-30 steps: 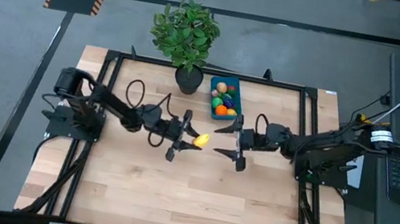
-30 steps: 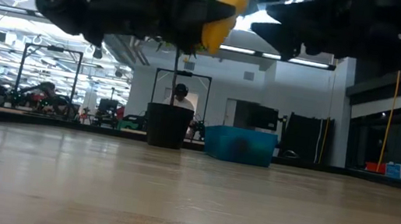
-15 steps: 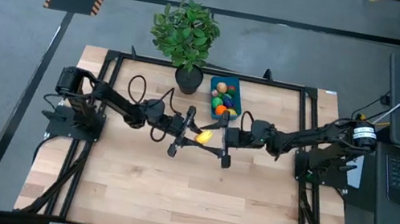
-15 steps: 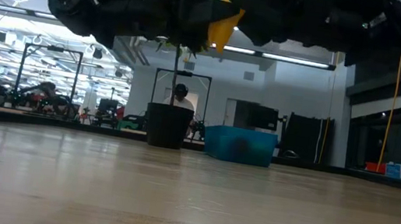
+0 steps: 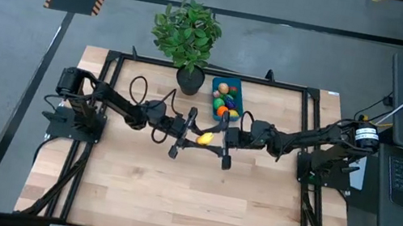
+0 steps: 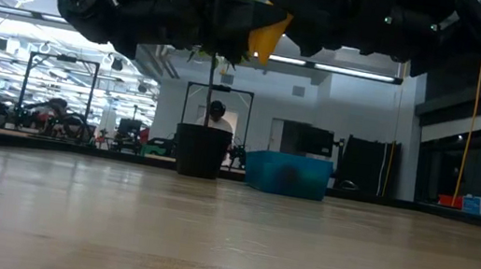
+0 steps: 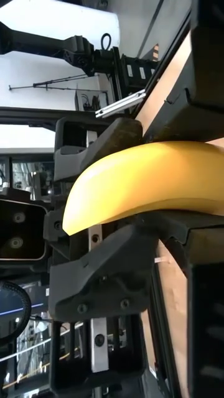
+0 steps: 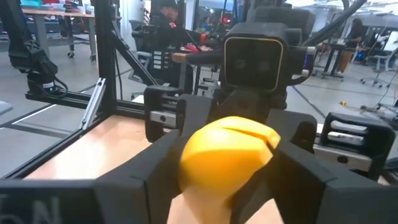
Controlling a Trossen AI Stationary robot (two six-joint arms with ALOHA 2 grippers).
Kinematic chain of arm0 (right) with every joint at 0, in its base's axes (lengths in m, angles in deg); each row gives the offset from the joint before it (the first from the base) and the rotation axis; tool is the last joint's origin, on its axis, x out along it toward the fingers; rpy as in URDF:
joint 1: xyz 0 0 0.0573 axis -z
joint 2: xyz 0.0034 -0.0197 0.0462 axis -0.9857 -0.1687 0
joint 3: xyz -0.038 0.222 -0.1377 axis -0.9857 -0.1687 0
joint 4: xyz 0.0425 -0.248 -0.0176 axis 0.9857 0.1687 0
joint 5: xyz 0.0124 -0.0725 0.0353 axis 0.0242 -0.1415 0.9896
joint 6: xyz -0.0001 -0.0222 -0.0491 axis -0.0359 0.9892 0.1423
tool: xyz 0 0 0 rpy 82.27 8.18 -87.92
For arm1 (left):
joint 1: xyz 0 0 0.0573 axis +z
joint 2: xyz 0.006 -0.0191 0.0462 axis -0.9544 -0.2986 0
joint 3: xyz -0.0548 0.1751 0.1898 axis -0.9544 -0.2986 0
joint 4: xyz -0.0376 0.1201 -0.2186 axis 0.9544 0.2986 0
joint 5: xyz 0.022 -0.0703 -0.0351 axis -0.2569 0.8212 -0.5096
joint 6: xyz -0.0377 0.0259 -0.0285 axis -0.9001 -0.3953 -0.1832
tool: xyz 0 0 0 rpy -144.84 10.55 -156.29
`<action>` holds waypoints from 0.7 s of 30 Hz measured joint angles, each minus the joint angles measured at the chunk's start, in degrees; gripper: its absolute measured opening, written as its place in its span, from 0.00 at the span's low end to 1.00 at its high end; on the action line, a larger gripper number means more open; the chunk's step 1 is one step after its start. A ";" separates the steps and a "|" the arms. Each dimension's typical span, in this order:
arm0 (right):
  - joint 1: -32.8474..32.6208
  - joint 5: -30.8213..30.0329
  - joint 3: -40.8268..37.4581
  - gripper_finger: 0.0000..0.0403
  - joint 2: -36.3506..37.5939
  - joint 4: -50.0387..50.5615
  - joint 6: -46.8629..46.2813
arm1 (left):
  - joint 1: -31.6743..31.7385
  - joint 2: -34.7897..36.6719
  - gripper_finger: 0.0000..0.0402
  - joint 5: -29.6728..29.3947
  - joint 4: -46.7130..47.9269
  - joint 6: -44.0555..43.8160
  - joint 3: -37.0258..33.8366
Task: Pick and placing Produce into tupperware
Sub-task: Put the banana into the blue bin
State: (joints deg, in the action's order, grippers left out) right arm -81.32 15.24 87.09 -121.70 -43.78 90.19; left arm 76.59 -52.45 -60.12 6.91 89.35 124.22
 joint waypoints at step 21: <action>0.02 2.57 0.07 0.35 0.00 1.08 -1.48 | -0.02 0.00 0.40 -0.33 0.92 -0.07 -0.04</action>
State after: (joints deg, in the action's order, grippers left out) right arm -81.30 17.81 87.16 -121.70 -42.70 88.71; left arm 76.57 -52.45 -60.45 7.83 89.28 124.18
